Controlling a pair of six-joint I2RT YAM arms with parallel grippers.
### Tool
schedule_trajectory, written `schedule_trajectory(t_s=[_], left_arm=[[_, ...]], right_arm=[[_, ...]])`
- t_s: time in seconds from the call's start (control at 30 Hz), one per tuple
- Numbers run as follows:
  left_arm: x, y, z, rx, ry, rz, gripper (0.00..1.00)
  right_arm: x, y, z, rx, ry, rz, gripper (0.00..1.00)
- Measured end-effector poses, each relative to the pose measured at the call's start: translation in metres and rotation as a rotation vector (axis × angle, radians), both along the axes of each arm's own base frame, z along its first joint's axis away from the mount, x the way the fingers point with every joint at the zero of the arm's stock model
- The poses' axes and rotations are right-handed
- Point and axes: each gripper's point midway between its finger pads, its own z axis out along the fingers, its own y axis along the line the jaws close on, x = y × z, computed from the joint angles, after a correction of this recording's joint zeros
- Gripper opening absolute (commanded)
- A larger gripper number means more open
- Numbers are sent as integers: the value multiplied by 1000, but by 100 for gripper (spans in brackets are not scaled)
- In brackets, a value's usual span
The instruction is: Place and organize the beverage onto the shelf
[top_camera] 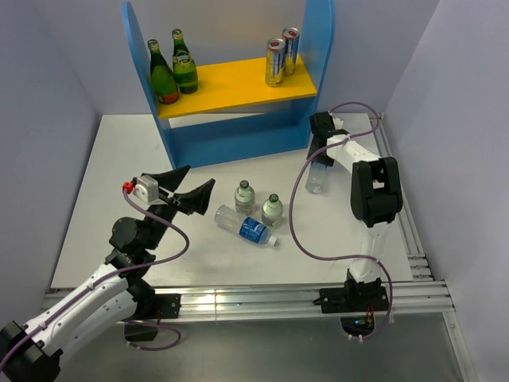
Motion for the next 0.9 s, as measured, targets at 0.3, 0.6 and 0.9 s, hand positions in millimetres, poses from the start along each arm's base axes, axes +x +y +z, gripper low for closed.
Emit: schedule_trajectory(t_s=[0.3, 0.6, 0.9], left_arm=[[-2, 1, 3, -6, -7, 0, 97], [-2, 1, 3, -9, -5, -2, 97], [-1, 1, 2, -8, -3, -2, 96]], right_arm=[[-1, 4, -1, 24, 4, 14, 44], [-6, 7, -2, 79, -3, 33, 65], [-13, 14, -6, 97, 15, 54, 70]])
